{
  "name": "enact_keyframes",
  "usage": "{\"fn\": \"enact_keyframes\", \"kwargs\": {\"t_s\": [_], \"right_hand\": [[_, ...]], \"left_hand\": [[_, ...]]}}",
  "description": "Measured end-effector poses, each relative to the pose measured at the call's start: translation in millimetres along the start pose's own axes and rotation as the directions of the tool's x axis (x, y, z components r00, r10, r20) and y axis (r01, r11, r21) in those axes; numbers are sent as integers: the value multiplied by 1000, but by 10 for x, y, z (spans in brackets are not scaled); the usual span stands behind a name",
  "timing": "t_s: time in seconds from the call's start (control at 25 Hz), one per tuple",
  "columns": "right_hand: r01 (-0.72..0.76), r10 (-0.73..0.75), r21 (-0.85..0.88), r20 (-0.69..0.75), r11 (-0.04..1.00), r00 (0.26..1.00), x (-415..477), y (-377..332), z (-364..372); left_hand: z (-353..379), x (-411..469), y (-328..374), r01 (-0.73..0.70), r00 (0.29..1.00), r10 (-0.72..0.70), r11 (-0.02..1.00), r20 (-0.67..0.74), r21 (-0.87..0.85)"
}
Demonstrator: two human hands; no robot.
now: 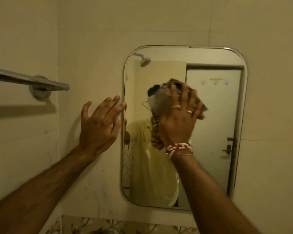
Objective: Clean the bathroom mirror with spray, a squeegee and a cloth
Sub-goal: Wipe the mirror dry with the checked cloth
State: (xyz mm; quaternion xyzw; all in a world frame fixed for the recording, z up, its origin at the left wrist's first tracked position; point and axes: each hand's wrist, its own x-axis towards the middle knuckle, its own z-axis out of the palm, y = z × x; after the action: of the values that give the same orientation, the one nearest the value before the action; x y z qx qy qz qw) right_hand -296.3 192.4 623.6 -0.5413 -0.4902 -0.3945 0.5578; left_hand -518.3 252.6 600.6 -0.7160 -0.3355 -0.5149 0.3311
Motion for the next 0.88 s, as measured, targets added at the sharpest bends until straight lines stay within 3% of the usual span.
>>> {"fn": "enact_keyframes", "kwargs": {"t_s": [0.12,0.24,0.4,0.52,0.72,0.88], "right_hand": [[188,-186,-11,115,982,976,-284,-516,338],[231,-217,-64,174,971,960,-656,-722,534],[332,-306,-78,237,940,922,-955,-526,483],[429,-383,-97,308,898,871,-1113,-203,327],[366,-309,-174,286,914,907,-1100,527,-129],[181,-142,-217,183,959,973,-930,1225,-542]], "left_hand": [[-32,-1,-14,7,1000,-7,1000,21,-17],[-81,-15,-55,21,999,-19,998,39,-55],[-120,-135,-101,-36,997,38,999,62,-33],[-105,-194,-35,20,999,-16,996,48,-90],[19,-279,193,46,999,-45,998,14,-34],[123,-421,278,88,996,-89,996,-32,-27]]}}
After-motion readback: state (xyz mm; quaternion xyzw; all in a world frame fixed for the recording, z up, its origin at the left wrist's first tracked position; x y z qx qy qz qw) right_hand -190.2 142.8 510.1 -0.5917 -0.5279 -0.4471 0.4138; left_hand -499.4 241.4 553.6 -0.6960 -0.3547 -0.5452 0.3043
